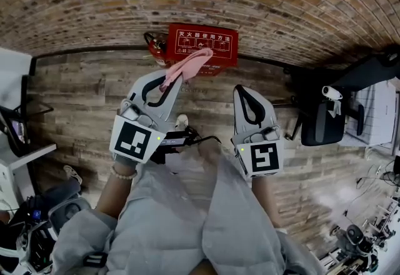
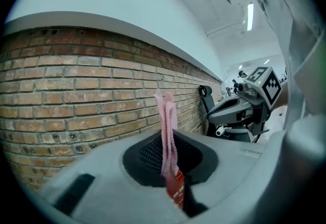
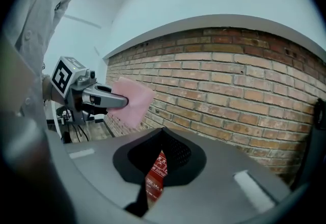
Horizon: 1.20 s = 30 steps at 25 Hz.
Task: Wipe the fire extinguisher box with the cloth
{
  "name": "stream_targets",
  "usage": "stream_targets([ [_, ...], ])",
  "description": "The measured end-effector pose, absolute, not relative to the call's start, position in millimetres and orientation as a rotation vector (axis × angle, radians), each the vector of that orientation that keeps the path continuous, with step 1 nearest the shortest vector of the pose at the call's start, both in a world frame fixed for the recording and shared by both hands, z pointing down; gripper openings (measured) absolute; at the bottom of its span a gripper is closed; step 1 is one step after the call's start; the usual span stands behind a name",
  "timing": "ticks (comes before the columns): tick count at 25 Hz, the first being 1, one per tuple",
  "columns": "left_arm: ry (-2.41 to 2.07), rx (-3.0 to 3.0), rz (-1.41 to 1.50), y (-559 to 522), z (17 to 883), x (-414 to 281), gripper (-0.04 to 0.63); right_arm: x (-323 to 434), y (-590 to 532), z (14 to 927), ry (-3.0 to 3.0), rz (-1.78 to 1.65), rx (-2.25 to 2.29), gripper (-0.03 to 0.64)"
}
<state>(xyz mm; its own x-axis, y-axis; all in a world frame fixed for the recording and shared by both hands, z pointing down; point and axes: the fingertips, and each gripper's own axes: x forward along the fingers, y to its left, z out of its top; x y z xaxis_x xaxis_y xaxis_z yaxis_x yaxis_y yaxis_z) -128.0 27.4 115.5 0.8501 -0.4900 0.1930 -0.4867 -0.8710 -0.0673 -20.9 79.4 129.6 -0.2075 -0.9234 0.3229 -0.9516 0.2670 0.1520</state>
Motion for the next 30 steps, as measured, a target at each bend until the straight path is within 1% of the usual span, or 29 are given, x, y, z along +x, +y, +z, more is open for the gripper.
stream_targets([
  [18,0.834,-3.048,-0.416,10.6,147.4,-125.1,0.011,-22.3,58.6,163.8,-2.234,0.197,1.630,0.008],
  [30,0.900,-3.048,-0.440,2.8,158.3,-105.7,0.011,-3.2,46.3,173.3,-2.274,0.207,1.568,0.008],
])
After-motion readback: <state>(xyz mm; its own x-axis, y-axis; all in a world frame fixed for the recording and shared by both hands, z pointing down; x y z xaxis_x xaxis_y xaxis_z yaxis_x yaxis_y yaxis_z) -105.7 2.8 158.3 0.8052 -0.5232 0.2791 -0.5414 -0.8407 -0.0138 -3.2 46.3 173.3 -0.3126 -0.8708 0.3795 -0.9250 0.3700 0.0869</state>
